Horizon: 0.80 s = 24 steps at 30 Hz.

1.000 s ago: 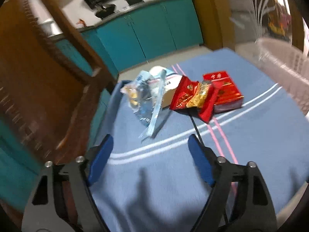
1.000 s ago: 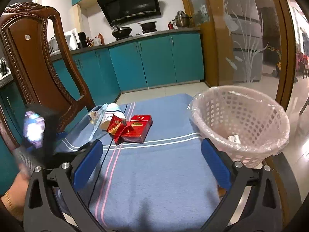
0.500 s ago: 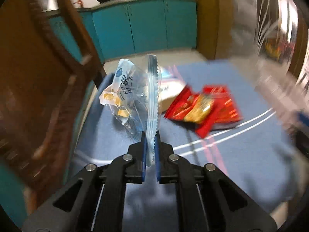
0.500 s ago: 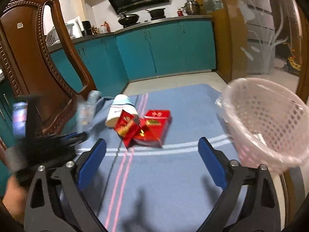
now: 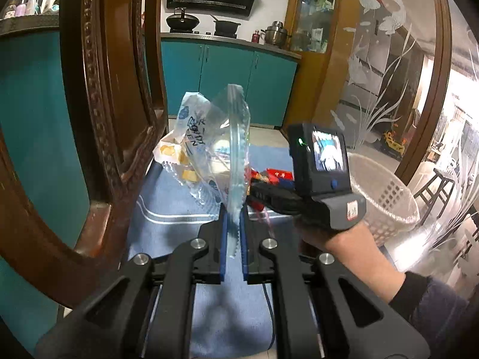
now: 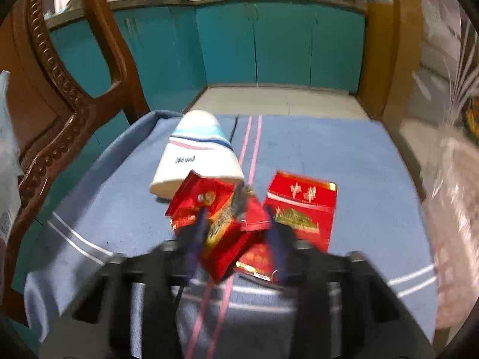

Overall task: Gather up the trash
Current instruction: 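Drop the red wrapper into the basket with right tool while left holds plastic bag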

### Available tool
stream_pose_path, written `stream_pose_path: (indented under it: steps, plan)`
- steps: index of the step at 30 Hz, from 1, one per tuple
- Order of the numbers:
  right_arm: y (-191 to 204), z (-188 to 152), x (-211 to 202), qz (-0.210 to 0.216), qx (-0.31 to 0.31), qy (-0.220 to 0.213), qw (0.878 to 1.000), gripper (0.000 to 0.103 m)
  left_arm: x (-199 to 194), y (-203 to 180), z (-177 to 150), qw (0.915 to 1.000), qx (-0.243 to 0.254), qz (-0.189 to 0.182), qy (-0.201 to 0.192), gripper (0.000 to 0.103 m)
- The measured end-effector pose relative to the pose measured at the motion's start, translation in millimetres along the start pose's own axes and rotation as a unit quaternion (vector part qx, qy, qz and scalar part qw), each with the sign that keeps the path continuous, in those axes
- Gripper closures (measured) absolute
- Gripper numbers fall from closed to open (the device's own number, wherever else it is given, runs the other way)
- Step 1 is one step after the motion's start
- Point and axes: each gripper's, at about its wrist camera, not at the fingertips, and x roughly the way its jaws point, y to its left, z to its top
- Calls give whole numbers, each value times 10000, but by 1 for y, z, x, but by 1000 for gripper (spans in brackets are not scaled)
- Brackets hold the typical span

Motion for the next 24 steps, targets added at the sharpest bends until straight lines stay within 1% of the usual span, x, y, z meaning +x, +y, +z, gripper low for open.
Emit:
stream_pose_path:
  steps: [2, 4, 6, 7, 10, 12, 13, 15, 18, 22, 24]
  plan:
    - [1, -1, -12, 77, -71, -35, 9999, 98, -1, -1, -1, 10000, 59, 14, 9, 95]
    - [-1, -2, -39, 213, -113, -167, 9996, 100, 3, 1, -2, 9999, 86, 26, 45, 95]
    - [-9, -7, -78, 392, -63, -388, 9985, 100, 7, 6, -6, 9999, 78, -7, 94, 95]
    - [-14, -10, -90, 444, -30, -460, 9980, 100, 8, 3, -7, 9999, 76, -15, 115, 95]
    - [-41, -27, -149, 647, 301, -837, 9939, 100, 8, 1, -5, 9998, 44, -61, 172, 95]
    - [-54, -39, -174, 640, 447, -1044, 9915, 100, 8, -1, -6, 9997, 53, -120, 192, 95]
    - [-61, -47, -184, 572, 490, -1117, 9909, 100, 7, -4, -7, 9997, 102, -127, 192, 95]
    - [-69, -62, -193, 398, 544, -1131, 9913, 100, 6, -7, -10, 9995, 171, -157, 212, 95]
    - [-77, -79, -189, 231, 572, -965, 9934, 100, 8, -11, -15, 9991, 173, -254, 306, 95]
    - [-80, -81, -184, 99, 477, -949, 9943, 100, 8, -13, -17, 9990, 179, -227, 333, 95]
    - [-79, -83, -182, 102, 493, -930, 9944, 100, 7, -14, -18, 9991, 186, -207, 327, 95]
